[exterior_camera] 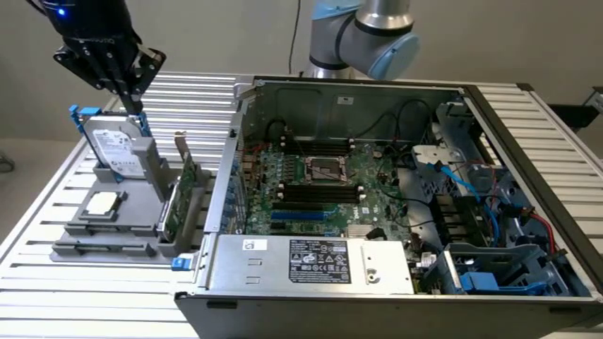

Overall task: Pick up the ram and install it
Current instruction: 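Reach for the ram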

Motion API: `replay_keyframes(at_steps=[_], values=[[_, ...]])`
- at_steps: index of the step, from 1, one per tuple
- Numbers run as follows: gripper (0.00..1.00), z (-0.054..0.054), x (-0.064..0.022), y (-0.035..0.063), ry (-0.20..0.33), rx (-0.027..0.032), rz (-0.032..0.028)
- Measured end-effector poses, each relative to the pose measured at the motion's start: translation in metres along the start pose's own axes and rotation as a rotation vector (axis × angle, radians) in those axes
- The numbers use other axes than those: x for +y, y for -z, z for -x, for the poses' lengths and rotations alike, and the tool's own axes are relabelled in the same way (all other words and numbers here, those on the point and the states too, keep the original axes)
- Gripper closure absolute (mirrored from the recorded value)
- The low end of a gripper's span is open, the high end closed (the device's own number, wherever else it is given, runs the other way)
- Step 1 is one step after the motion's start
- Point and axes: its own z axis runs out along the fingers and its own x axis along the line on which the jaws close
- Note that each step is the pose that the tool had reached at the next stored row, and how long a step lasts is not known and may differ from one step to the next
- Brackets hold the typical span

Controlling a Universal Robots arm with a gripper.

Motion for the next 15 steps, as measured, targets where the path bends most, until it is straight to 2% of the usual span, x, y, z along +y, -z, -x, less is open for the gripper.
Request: replay_keyframes(at_steps=[7, 10, 15], values=[[0.89, -0.011, -0.0263, 0.0019, 0.000, 0.0001, 0.0000], [0.89, -0.013, -0.0290, 0.0009, 0.012, 0.0010, -0.0002], [0.89, -0.014, -0.0295, -0.0022, 0.051, 0.0100, -0.0019]])
